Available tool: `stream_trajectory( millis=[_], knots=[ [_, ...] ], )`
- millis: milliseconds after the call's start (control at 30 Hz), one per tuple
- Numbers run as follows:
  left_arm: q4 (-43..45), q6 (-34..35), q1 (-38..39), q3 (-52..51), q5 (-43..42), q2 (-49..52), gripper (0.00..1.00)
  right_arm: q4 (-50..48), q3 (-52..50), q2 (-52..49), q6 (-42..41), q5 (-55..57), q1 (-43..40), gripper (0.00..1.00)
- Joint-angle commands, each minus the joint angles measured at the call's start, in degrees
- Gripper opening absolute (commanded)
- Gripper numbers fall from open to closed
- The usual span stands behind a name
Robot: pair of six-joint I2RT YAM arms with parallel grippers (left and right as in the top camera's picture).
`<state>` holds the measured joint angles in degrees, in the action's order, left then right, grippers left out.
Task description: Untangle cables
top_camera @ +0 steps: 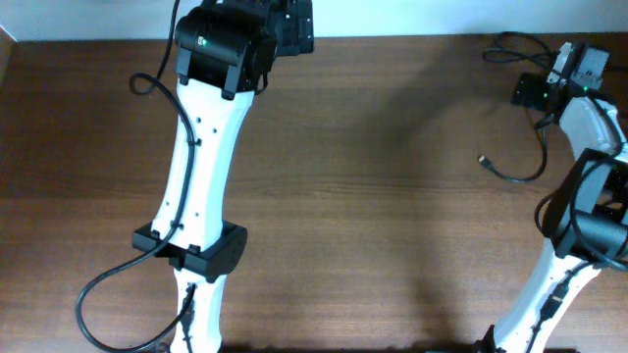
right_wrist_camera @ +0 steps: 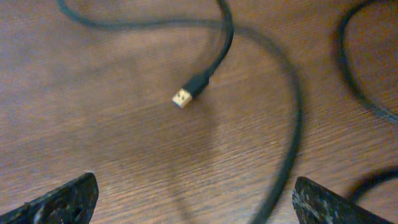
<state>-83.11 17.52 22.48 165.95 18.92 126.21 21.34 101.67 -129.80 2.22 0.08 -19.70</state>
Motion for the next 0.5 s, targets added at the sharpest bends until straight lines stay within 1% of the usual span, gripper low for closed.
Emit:
stream_trajectory(
  millis=[0,100,133,200,233,333,400,467],
  knots=[
    [0.0,-0.5,-0.2,-0.2,0.4,-0.3,0.99,4.3,3.7,12.6,2.3,-2.1,0.6,0.99],
    [-0.1,-0.5,-0.2,-0.2,0.4,-0.3,0.99,11.7,3.7,20.1,2.3,-4.6,0.7,0.99],
    [-0.1,-0.5,-0.2,-0.2,0.4,-0.3,0.99,15.9,3.7,22.9,2.6,-6.8,0.7,0.99],
    [-0.1,-0.5,-0.2,-0.2,0.4,-0.3,0.99,21.8,3.7,27.3,9.8,-17.4,1.0,0.99],
    [-0.1,-0.5,-0.2,-0.2,0.4,-0.3,0.99,23.9,3.7,31.0,10.9,-18.9,1.6,0.99],
    [-0.1,-0.5,-0.2,-0.2,0.4,-0.3,0.99,25.7,3.7,37.4,10.9,-18.9,2.4,0.99],
    [-0.1,-0.5,-0.2,-0.2,0.4,-0.3,0.99,26.1,3.7,38.0,10.8,-19.0,2.5,0.99],
    [-0.1,-0.5,-0.2,-0.2,0.4,-0.3,0.99,28.9,3.7,38.0,10.8,-18.5,2.5,0.99]
  ],
)
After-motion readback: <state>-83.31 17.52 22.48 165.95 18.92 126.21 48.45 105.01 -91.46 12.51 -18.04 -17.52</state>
